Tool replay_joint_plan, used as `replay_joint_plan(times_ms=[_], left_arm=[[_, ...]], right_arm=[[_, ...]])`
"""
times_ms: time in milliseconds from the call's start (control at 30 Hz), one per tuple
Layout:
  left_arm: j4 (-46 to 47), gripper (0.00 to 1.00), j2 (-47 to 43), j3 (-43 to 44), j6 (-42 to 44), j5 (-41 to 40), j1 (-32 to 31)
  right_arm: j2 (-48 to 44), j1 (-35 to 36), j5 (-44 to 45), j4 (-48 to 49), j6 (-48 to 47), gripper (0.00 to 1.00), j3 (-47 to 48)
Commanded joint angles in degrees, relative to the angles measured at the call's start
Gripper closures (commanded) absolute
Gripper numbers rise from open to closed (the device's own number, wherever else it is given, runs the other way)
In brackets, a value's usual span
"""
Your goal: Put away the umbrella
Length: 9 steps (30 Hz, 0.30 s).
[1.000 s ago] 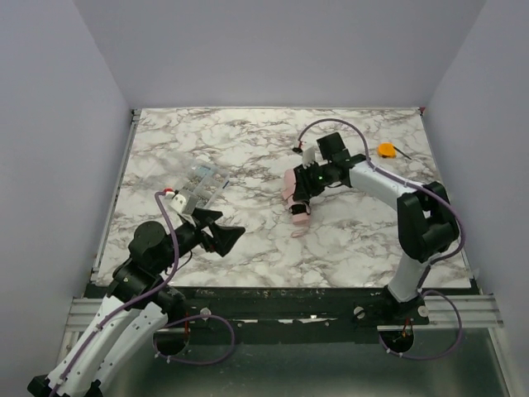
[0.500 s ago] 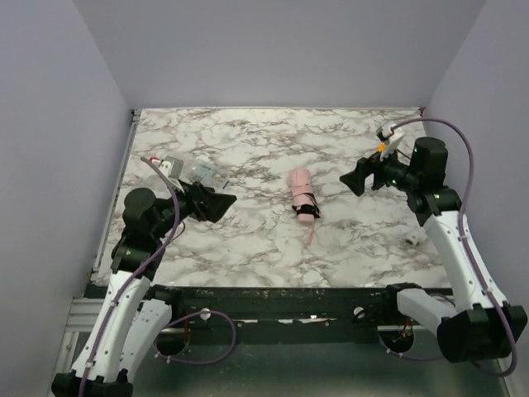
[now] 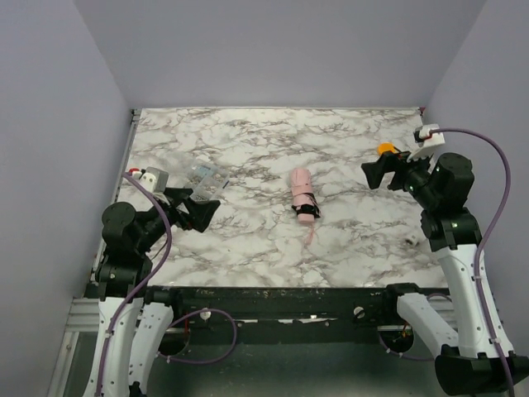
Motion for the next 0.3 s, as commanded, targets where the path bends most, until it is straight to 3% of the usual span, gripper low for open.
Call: replay_joint_plan(times_ms=[0, 267], left_arm=[[-4.96, 0.01, -1.83, 0.35, 3.70, -3.19, 0.40], [-4.02, 0.02, -2.74, -0.57, 3.01, -2.42, 0.40]], right_arm=[[-2.35, -0.35, 9.89, 0.89, 5.82, 0.00, -0.41], [-3.31, -1.22, 7.42, -0.04, 4.85, 0.00, -0.49]])
